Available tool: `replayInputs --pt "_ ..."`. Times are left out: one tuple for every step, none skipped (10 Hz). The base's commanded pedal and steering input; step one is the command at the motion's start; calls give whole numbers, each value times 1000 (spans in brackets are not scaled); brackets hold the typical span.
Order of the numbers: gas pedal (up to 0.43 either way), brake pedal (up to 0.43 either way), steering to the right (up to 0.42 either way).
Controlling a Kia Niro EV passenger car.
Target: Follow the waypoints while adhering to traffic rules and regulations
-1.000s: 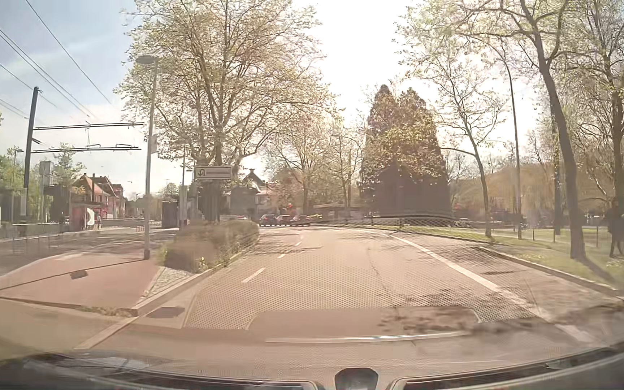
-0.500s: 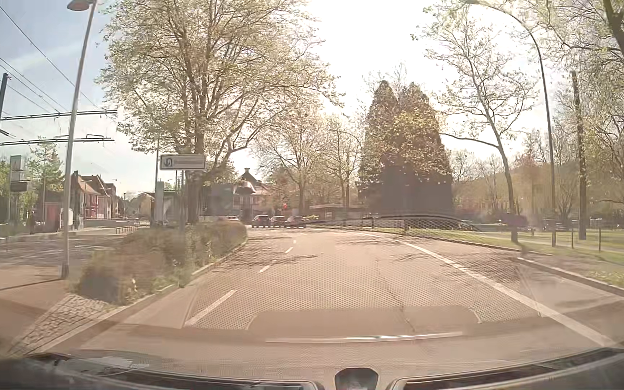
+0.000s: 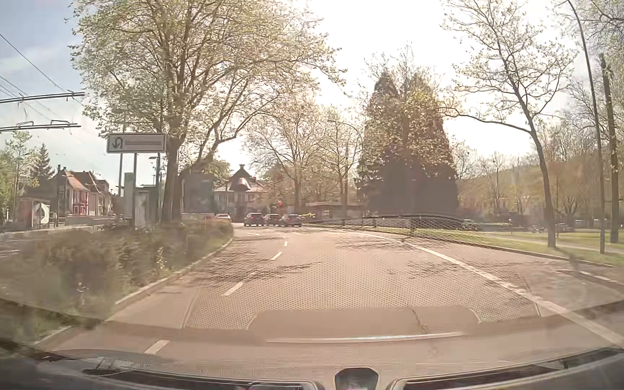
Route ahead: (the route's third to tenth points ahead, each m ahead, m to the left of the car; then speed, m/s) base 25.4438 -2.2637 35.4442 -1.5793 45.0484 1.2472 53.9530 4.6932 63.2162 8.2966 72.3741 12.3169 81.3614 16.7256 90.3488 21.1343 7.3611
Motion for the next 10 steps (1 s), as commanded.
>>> replayInputs --pt "0 0 9" --pt "0 0 9" --pt "0 0 8" --pt "0 0 7" --pt "0 0 5" --pt "0 0 2" --pt "0 0 0" --pt "0 0 -4" --pt "0 0 -5" --pt "0 0 -7"
